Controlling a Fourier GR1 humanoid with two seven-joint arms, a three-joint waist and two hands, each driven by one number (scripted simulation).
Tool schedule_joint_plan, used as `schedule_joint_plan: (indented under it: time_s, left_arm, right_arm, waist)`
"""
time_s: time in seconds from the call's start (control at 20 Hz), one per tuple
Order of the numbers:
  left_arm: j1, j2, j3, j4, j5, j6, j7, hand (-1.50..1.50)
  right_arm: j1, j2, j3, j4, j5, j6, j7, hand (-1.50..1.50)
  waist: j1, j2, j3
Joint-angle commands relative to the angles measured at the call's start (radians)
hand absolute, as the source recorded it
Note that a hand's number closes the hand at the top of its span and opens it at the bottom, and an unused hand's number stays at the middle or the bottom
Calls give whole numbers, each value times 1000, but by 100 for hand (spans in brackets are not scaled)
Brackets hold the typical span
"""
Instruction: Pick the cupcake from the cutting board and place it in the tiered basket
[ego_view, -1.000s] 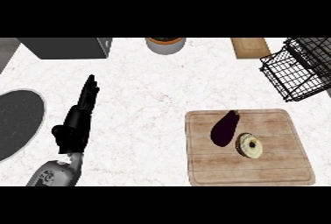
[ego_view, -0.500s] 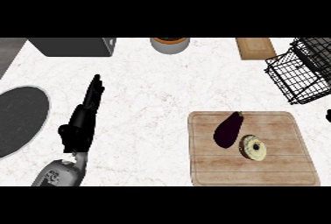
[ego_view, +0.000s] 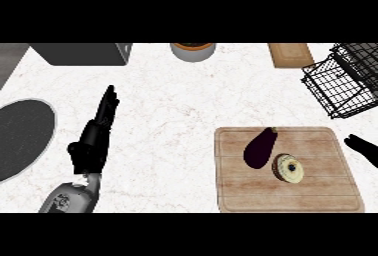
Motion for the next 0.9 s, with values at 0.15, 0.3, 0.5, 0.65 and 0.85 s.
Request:
schedule_joint_plan:
  time_s: [0.15,0.3,0.5,0.65,0.85]
  left_arm:
    - [-25,-23,52,32,-12,-33,-3,0]
    - [39,-39,29,35,-37,-29,-56,0]
    - [-48,-38,68,44,-39,-50,3,0]
    - [-33,-108,20,49,-103,7,-2,0]
    - [1,-51,85,51,-48,-83,-42,0]
  right_arm:
    - [-17,91,60,-28,158,85,58,-150]
    - [14,104,99,-28,227,111,46,-150]
    - [-60,138,149,75,301,140,0,-150]
    - [-69,156,120,33,275,204,4,-150]
    - [-20,184,154,32,462,217,-112,-150]
  waist:
    - [-3,0,1]
    - [-4,-1,1]
    - [3,2,1]
    - [0,0,0]
    - [-3,-1,1]
